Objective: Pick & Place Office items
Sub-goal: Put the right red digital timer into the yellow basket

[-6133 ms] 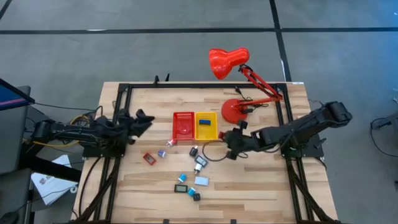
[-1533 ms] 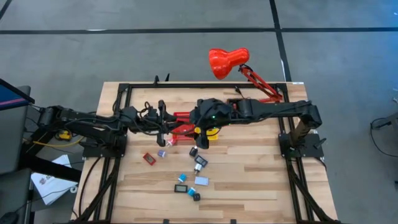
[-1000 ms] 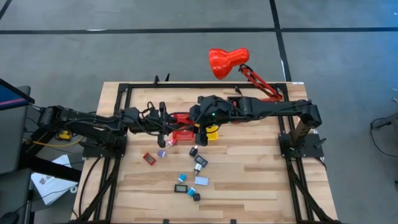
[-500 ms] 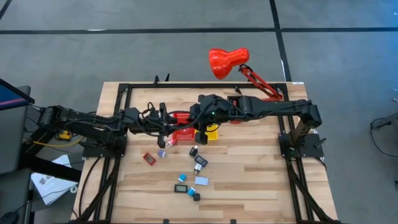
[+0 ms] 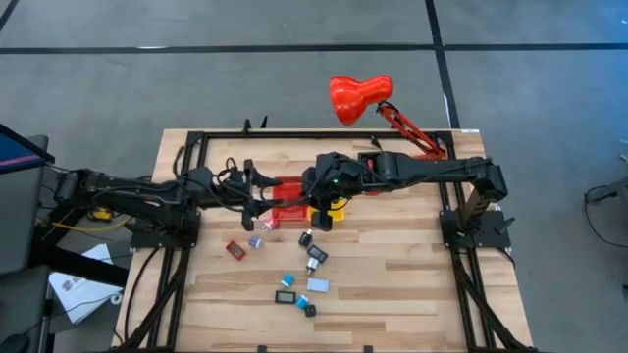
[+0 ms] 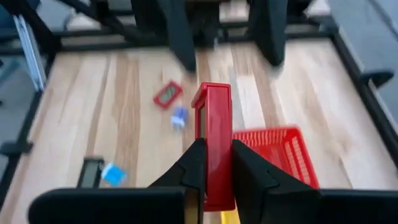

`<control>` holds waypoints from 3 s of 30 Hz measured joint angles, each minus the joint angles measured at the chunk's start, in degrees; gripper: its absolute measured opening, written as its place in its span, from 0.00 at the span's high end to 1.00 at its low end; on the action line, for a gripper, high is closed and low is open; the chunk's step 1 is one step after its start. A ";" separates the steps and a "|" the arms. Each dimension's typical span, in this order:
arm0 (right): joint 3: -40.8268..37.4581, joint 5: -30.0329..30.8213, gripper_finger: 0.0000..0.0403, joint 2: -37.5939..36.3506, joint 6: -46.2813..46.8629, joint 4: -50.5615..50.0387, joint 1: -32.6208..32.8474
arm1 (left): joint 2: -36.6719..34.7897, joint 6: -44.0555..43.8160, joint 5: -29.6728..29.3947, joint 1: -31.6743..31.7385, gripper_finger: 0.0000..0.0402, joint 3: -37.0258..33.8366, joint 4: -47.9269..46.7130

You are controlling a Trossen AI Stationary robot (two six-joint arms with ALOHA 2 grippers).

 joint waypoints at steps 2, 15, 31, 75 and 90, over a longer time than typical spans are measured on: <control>-1.30 0.02 0.88 -0.02 0.02 -0.88 -0.44 | -3.37 0.20 0.02 0.00 0.36 0.00 -4.67; -20.72 0.13 0.87 -0.04 -5.48 5.36 -5.31 | -21.44 0.39 0.42 -0.02 0.32 0.00 -12.22; -35.30 -2.83 0.87 0.01 -10.09 21.31 -11.62 | -16.20 0.03 0.45 -0.02 0.31 0.00 -13.55; -45.93 3.73 0.87 5.29 -7.63 39.88 -10.10 | -13.36 -1.05 0.50 -0.02 0.32 0.00 -11.81; -45.99 3.74 0.84 5.31 -7.52 39.66 -10.41 | -13.36 -0.94 0.48 -0.02 0.32 0.00 -11.92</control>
